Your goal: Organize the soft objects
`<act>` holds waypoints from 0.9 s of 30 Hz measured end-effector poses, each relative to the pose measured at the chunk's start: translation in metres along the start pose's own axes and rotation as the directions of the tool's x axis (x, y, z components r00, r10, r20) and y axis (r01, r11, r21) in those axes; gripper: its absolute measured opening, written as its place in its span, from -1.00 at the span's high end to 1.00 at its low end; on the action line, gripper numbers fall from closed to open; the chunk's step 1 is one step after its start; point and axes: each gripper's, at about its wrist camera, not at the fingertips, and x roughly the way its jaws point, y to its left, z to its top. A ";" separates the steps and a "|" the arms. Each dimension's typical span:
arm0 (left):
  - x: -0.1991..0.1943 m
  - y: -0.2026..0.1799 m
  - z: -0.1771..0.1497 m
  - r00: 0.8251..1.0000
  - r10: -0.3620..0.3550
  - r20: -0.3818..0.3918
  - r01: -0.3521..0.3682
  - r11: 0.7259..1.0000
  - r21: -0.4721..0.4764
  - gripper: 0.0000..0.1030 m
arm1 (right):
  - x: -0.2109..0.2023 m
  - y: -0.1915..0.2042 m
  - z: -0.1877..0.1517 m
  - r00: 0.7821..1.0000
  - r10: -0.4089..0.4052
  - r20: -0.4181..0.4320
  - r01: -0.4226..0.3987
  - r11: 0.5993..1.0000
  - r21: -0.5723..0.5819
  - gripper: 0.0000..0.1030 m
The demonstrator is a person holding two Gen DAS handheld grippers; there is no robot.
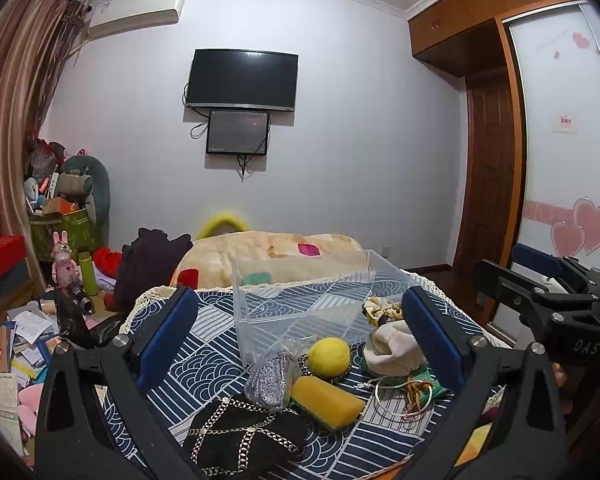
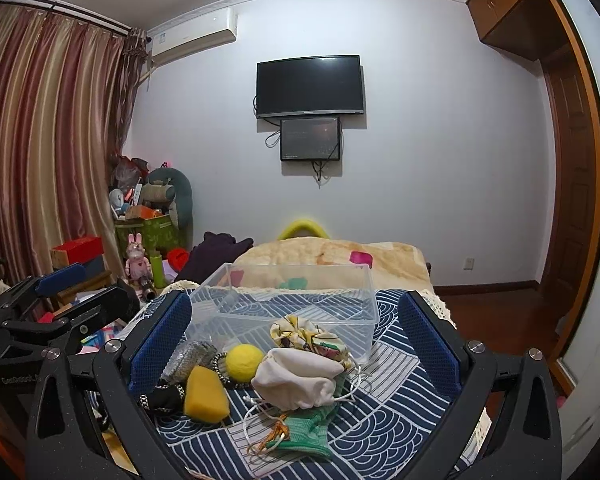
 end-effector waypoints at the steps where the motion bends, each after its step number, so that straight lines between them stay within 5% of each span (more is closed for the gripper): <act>1: 0.000 0.000 0.000 1.000 0.001 0.000 -0.001 1.000 0.000 -1.00 | 0.000 -0.001 0.000 1.000 0.001 0.001 -0.001 1.000 0.002 -1.00; 27: -0.001 -0.002 0.000 1.000 0.004 0.007 -0.004 1.000 0.001 -1.00 | -0.002 -0.002 0.000 1.000 0.005 0.006 -0.005 1.000 0.015 -1.00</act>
